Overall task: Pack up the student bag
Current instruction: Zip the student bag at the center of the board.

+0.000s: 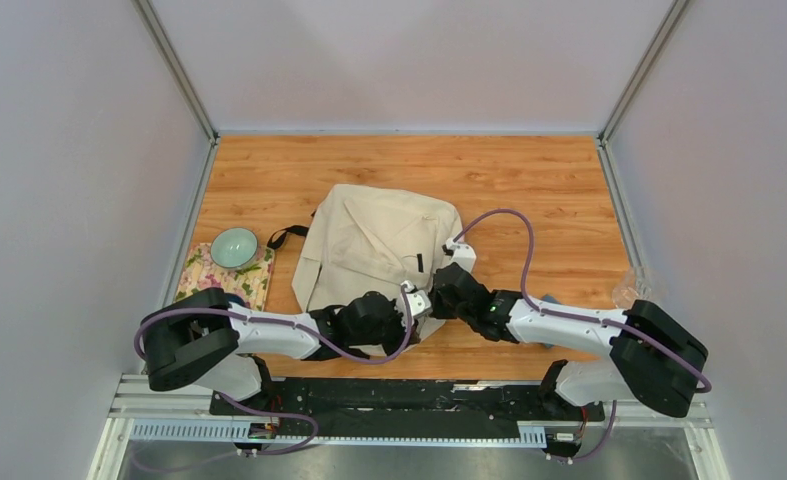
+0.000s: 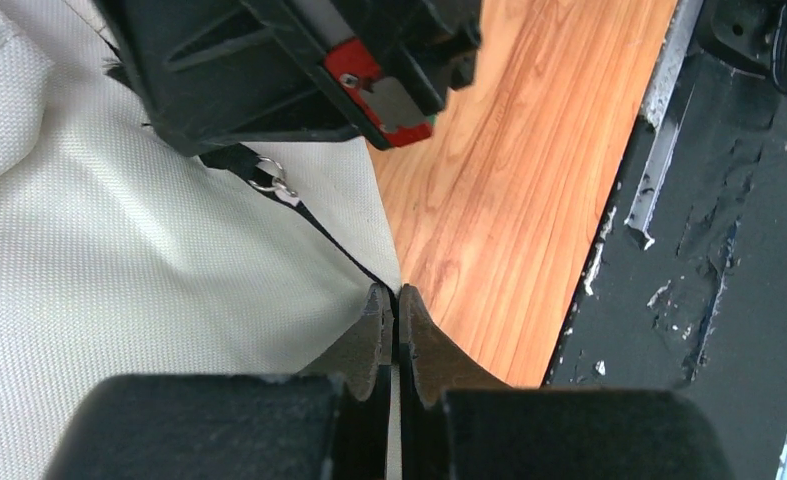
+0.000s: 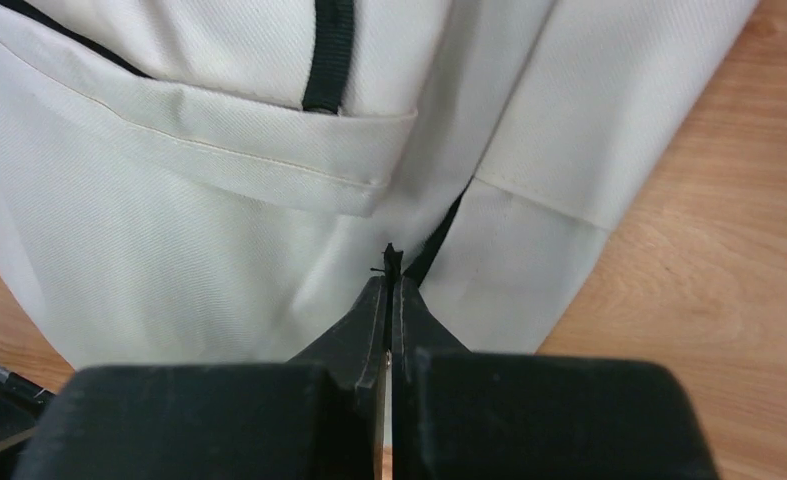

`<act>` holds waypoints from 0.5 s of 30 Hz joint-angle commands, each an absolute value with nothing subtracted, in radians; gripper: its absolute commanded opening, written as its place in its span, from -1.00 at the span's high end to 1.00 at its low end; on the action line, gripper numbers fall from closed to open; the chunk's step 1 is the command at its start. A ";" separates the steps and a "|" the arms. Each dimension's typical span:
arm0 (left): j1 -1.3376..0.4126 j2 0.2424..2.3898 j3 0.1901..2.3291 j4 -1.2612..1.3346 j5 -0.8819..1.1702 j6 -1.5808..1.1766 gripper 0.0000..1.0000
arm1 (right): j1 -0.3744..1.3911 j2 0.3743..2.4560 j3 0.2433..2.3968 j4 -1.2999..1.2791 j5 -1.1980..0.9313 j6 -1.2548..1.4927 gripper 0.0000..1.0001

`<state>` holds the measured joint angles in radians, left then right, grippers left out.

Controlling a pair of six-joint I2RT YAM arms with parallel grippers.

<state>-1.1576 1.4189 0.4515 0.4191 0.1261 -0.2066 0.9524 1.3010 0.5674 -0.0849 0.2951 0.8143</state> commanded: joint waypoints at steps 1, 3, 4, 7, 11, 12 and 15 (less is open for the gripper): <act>-1.221 1.393 0.469 0.299 0.305 -0.169 1.00 | 0.930 1.295 0.641 0.029 0.360 0.729 1.00; -1.224 1.385 0.476 0.291 0.302 -0.161 1.00 | 0.916 1.308 0.669 -0.038 0.417 0.719 1.00; -1.224 1.376 0.476 0.290 0.302 -0.161 1.00 | 0.907 1.315 0.676 -0.054 0.429 0.719 1.00; -1.229 1.362 0.471 0.281 0.299 -0.161 1.00 | 0.874 1.333 0.696 -0.071 0.449 0.713 1.00; -1.229 1.348 0.457 0.281 0.295 -0.166 1.00 | 0.838 1.353 0.718 -0.077 0.472 0.713 1.00; -1.230 1.344 0.456 0.281 0.293 -0.167 1.00 | 0.831 1.356 0.721 -0.078 0.472 0.713 1.00; -1.230 1.336 0.446 0.285 0.284 -0.175 1.00 | 0.818 1.355 0.732 -0.077 0.468 0.713 1.00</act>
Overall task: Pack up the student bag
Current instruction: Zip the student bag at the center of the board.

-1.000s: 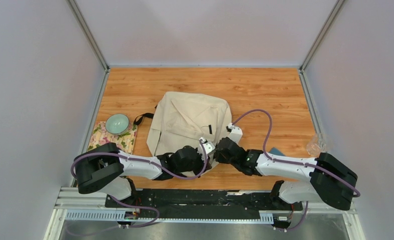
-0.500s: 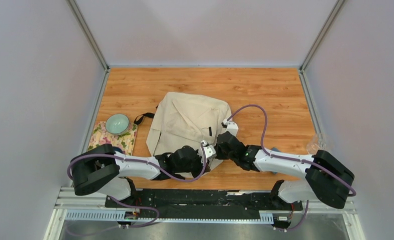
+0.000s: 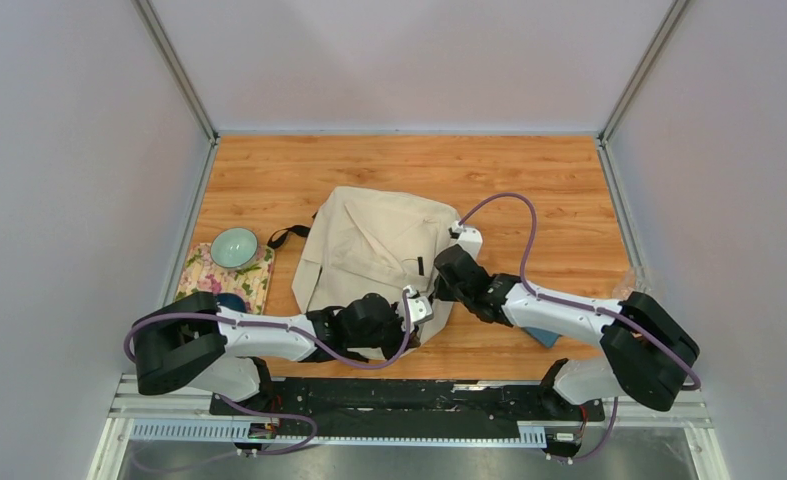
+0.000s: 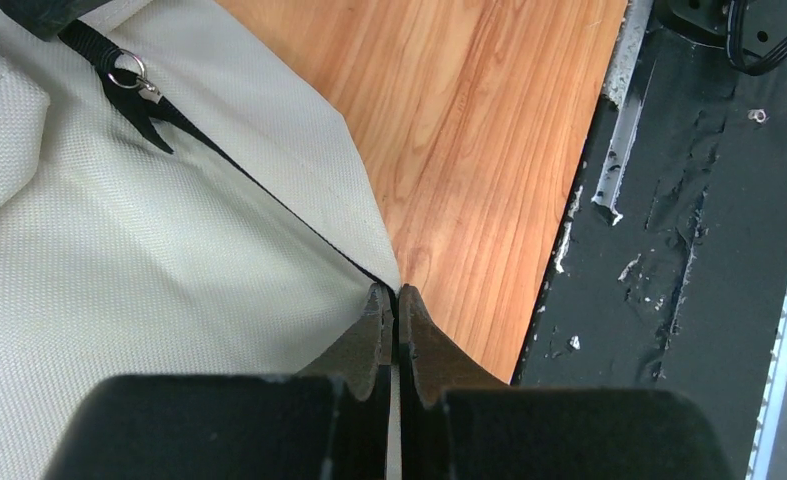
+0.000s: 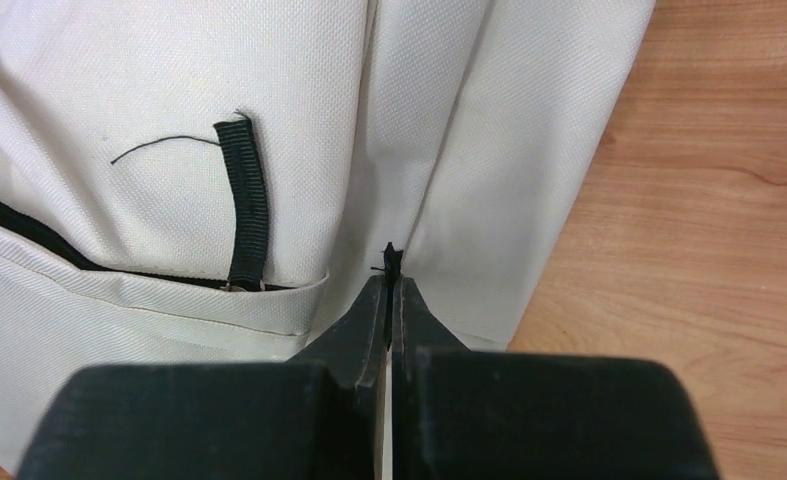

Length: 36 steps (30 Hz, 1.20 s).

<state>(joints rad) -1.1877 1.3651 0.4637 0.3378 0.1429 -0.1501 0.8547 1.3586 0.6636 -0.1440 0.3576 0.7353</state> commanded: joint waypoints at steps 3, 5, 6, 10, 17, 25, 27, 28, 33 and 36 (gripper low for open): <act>-1.230 1.335 0.445 0.288 0.276 -0.179 1.00 | 0.818 1.344 0.727 -0.075 0.463 0.725 1.00; -1.230 1.335 0.448 0.294 0.275 -0.186 1.00 | 0.818 1.325 0.706 -0.080 0.465 0.739 1.00; -1.230 1.333 0.451 0.296 0.273 -0.189 1.00 | 0.818 1.318 0.692 -0.081 0.462 0.756 1.00; -1.230 1.330 0.503 0.278 0.281 -0.202 1.00 | 0.818 1.250 0.608 -0.081 0.439 0.828 0.94; -1.230 1.289 0.578 0.223 0.296 -0.198 0.24 | 0.818 1.016 0.437 -0.103 0.402 0.962 -0.04; -1.229 1.163 0.627 0.092 0.056 -0.152 -0.41 | 0.819 0.887 0.377 -0.104 0.295 1.029 -0.27; -1.221 1.144 0.641 0.054 -0.035 -0.167 -0.55 | 0.824 0.888 0.368 -0.083 0.256 1.045 -0.29; -1.216 1.143 0.662 0.005 -0.107 -0.181 -0.56 | 0.825 0.896 0.370 -0.077 0.243 1.045 -0.29; -1.145 1.100 0.667 -0.067 -0.199 -0.264 -0.57 | 0.868 1.026 0.406 -0.057 0.224 1.069 -0.32; -1.103 1.069 0.649 -0.071 -0.181 -0.294 -0.57 | 0.906 1.121 0.439 -0.055 0.253 1.101 -0.34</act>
<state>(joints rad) -1.1496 1.1244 0.6415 -0.0269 -0.1181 -0.2264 0.8684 1.0340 0.3782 -0.0929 0.2409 1.0496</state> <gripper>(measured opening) 0.785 0.664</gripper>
